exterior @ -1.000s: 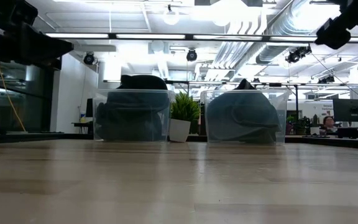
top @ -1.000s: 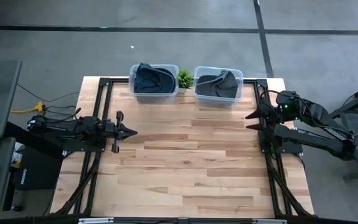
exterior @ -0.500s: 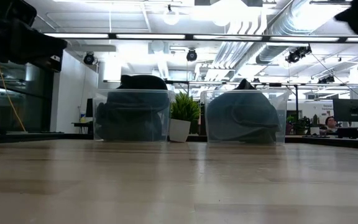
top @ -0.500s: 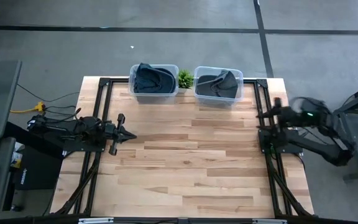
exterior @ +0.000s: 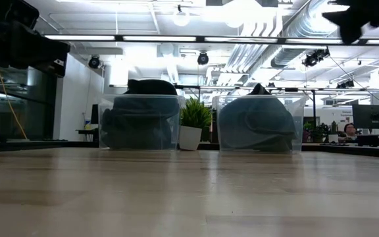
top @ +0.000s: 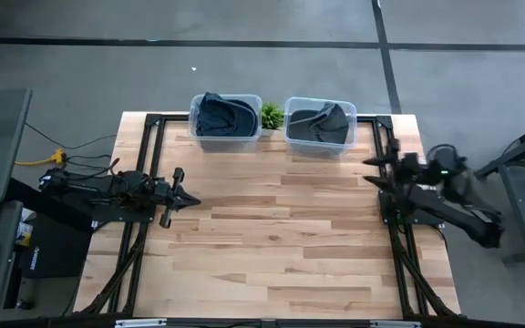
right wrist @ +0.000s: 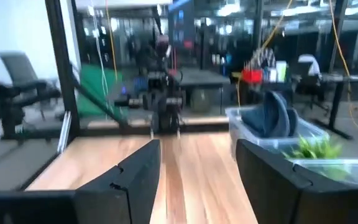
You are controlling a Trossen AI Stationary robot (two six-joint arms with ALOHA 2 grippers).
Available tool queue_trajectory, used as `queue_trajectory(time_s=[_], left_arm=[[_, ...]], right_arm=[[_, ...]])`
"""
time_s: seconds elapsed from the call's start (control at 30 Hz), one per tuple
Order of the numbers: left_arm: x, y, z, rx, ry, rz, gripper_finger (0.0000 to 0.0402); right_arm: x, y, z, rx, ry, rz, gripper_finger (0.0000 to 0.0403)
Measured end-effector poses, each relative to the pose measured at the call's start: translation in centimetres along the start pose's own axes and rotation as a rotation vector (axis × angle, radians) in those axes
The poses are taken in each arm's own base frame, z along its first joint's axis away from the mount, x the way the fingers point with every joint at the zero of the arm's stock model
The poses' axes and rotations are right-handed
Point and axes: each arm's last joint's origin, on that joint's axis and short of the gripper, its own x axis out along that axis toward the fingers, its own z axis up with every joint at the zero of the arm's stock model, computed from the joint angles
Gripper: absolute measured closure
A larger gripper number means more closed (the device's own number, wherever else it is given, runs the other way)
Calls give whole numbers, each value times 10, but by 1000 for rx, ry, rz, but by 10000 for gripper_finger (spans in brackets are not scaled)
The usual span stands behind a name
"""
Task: Pick & Place hat
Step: Return to Home Position
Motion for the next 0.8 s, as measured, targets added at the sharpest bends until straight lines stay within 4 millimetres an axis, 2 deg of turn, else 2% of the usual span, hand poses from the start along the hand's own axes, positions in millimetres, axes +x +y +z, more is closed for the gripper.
queue_trajectory(time_s=[0.17,0.3,0.8], left_arm=[[0,0,0,3,0,3,401],[0,0,0,3,0,2,401],[0,0,0,3,-1,5,401]], right_arm=[[26,-13,-38,32,-204,29,197],[36,-19,-74,53,-252,-42,199],[44,-4,-93,12,-79,-89,199]])
